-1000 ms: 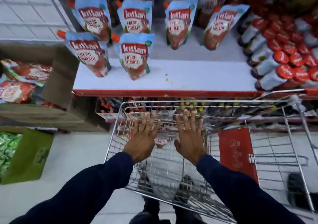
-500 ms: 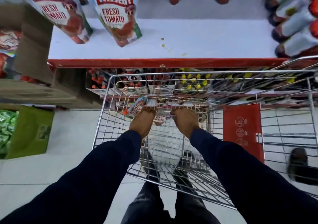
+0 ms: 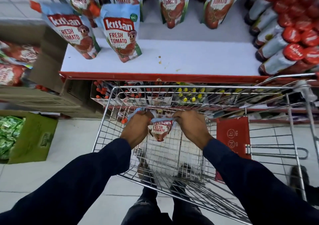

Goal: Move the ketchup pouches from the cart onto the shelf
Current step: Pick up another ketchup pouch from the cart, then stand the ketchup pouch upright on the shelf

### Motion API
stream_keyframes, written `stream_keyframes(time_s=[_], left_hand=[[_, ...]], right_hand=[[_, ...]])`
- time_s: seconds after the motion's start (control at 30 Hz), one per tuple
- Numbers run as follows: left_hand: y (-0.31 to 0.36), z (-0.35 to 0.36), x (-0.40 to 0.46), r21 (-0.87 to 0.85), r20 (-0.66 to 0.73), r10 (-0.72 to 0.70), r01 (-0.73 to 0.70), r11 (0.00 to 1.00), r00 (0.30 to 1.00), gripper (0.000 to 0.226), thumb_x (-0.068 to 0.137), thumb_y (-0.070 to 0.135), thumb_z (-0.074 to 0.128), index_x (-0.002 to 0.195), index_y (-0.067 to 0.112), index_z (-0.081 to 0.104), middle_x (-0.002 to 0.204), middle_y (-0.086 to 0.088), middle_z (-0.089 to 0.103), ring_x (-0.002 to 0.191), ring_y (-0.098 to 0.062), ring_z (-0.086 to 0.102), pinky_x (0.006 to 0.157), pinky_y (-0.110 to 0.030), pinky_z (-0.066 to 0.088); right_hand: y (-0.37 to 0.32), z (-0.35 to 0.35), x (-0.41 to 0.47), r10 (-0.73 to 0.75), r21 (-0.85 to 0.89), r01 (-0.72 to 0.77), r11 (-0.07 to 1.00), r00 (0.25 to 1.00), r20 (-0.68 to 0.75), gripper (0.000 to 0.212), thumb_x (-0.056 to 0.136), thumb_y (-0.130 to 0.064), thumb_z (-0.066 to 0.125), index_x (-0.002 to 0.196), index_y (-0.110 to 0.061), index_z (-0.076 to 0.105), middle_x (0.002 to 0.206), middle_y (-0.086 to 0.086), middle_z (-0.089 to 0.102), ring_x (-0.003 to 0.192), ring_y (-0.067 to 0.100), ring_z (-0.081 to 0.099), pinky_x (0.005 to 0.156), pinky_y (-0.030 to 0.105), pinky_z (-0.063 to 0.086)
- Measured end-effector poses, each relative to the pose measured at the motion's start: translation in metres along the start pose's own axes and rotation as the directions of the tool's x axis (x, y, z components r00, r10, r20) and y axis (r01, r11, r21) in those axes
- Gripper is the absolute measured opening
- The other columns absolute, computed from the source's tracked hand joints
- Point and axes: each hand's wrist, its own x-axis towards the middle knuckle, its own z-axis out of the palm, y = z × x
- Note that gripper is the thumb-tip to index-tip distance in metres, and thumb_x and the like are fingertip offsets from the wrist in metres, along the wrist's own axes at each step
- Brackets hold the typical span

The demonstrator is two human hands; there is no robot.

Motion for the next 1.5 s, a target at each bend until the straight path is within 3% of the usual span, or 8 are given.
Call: stream_keyframes(time_s=[0.13,0.23,0.3,0.47,0.63,0.93,1.1,1.5], left_hand=[[0.023,-0.043,-0.010,-0.025,-0.061,0.022,-0.024,0.999,0.998,0.041,0.082,-0.014,0.065,0.113,0.012,0.066,0.104,-0.004,0.069,0.084,-0.017,0.064,0.069,-0.019,0.054],[0.043,-0.080,-0.011,-0.061,-0.151,0.025,-0.035,0.998,0.988,0.037,0.088,-0.011,0.064,0.114,0.015,0.069,0.099,0.008,0.065,0.075,-0.014,0.062,0.058,-0.008,0.046],[0.057,-0.106,-0.008,-0.060,-0.231,0.051,-0.067,0.996,0.972,0.029,0.090,-0.007,0.065,0.111,0.013,0.071,0.097,0.009,0.068,0.079,-0.011,0.063,0.063,-0.007,0.041],[0.083,-0.162,0.013,-0.039,-0.355,0.126,-0.149,0.988,0.926,0.019,0.091,0.006,0.068,0.105,0.019,0.072,0.099,-0.002,0.076,0.084,-0.012,0.062,0.067,-0.012,0.039],[0.105,-0.200,0.050,-0.036,-0.442,0.113,-0.144,0.989,0.890,0.017,0.090,0.003,0.067,0.102,0.013,0.074,0.098,-0.008,0.078,0.091,-0.024,0.070,0.069,-0.025,0.041],[0.098,-0.207,0.127,-0.099,-0.458,0.000,-0.051,0.994,0.889,0.031,0.087,-0.007,0.065,0.109,0.012,0.074,0.102,-0.012,0.078,0.091,-0.026,0.072,0.074,-0.025,0.048],[0.091,-0.200,0.151,-0.126,-0.450,-0.049,-0.009,0.992,0.891,0.033,0.087,-0.007,0.065,0.111,0.012,0.073,0.107,-0.015,0.076,0.093,-0.031,0.072,0.082,-0.039,0.060],[0.088,-0.196,0.163,-0.144,-0.453,-0.066,0.000,0.990,0.889,0.035,0.087,-0.012,0.061,0.112,0.008,0.074,0.107,-0.019,0.076,0.093,-0.035,0.071,0.081,-0.042,0.061]], right_hand=[[-0.010,-0.058,-0.013,-0.011,0.170,0.017,0.985,0.999,-0.039,0.018,0.098,-0.033,0.054,0.103,-0.032,0.072,0.086,-0.017,0.072,0.066,-0.006,0.054,0.069,0.024,0.045],[-0.020,-0.104,-0.020,-0.025,0.216,0.042,0.976,0.997,-0.078,0.016,0.094,-0.040,0.057,0.101,-0.035,0.071,0.082,-0.019,0.071,0.065,-0.008,0.057,0.077,0.031,0.056],[-0.024,-0.131,-0.019,-0.045,0.196,0.073,0.978,0.988,-0.144,0.016,0.094,-0.041,0.058,0.101,-0.035,0.072,0.094,-0.018,0.075,0.073,-0.006,0.062,0.082,0.029,0.054],[-0.030,-0.191,-0.001,-0.103,0.104,0.151,0.983,0.924,-0.368,0.017,0.095,-0.039,0.059,0.098,-0.034,0.074,0.099,-0.018,0.077,0.094,0.009,0.069,0.069,0.027,0.043],[-0.029,-0.229,0.027,-0.120,0.076,0.177,0.981,0.872,-0.474,0.018,0.094,-0.042,0.060,0.094,-0.033,0.075,0.092,-0.010,0.078,0.088,0.019,0.069,0.061,0.029,0.034],[-0.019,-0.246,0.093,-0.121,-0.015,0.129,0.991,0.870,-0.479,0.017,0.095,-0.035,0.059,0.104,-0.031,0.074,0.097,-0.002,0.077,0.090,0.025,0.068,0.062,0.029,0.040],[-0.014,-0.235,0.115,-0.119,-0.016,0.126,0.992,0.877,-0.465,0.018,0.096,-0.033,0.058,0.104,-0.027,0.074,0.095,0.001,0.077,0.082,0.024,0.068,0.063,0.028,0.039],[-0.008,-0.228,0.129,-0.110,0.007,0.129,0.992,0.868,-0.484,0.018,0.097,-0.031,0.058,0.104,-0.022,0.072,0.094,0.003,0.077,0.069,0.024,0.068,0.063,0.030,0.043]])
